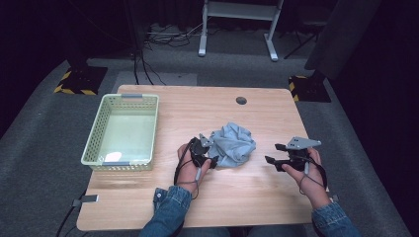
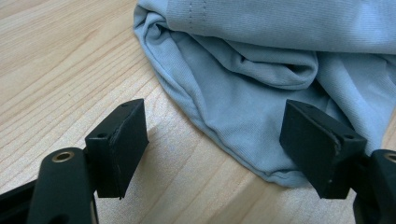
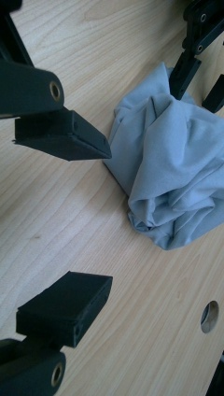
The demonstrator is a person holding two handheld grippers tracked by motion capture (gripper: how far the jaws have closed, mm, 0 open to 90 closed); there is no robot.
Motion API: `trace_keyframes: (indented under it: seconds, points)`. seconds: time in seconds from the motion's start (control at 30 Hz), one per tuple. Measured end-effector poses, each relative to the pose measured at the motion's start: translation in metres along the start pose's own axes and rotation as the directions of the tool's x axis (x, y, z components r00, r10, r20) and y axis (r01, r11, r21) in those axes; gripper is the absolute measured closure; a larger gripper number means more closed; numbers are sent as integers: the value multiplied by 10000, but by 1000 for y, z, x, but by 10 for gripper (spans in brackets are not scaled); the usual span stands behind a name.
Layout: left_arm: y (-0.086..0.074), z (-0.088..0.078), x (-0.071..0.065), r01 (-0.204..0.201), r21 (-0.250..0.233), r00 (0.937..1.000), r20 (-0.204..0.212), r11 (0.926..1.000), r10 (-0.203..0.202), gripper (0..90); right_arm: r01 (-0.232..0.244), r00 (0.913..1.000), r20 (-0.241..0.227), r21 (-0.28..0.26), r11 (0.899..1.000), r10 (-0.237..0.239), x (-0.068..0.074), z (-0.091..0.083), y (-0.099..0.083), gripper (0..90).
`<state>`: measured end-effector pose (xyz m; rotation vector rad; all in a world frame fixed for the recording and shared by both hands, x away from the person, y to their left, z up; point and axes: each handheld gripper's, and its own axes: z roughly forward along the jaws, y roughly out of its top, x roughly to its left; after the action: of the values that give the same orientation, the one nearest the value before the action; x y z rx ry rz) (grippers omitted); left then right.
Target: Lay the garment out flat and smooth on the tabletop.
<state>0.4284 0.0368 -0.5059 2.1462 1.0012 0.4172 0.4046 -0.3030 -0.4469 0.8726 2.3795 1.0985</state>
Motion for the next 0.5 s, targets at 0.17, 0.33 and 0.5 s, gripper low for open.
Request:
trace_keyframes:
  seconds: [0.17, 0.33, 0.5]
  points:
    - [0, 0, 0, 7, -5, 10000, 7, 10000, -7, 229, 110, 9999, -58, 6, 9999, -110, 0, 5, 4, 334]
    - [0, 0, 0, 6, -3, 10000, 7, 10000, -6, 229, 146, 9998, -101, 15, 9999, -146, 2, 11, 8, 340]
    - [0, 0, 0, -2, -7, 10000, 3, 10000, 2, 229, 210, 9996, -191, 22, 9998, -210, 2, 19, 13, 348]
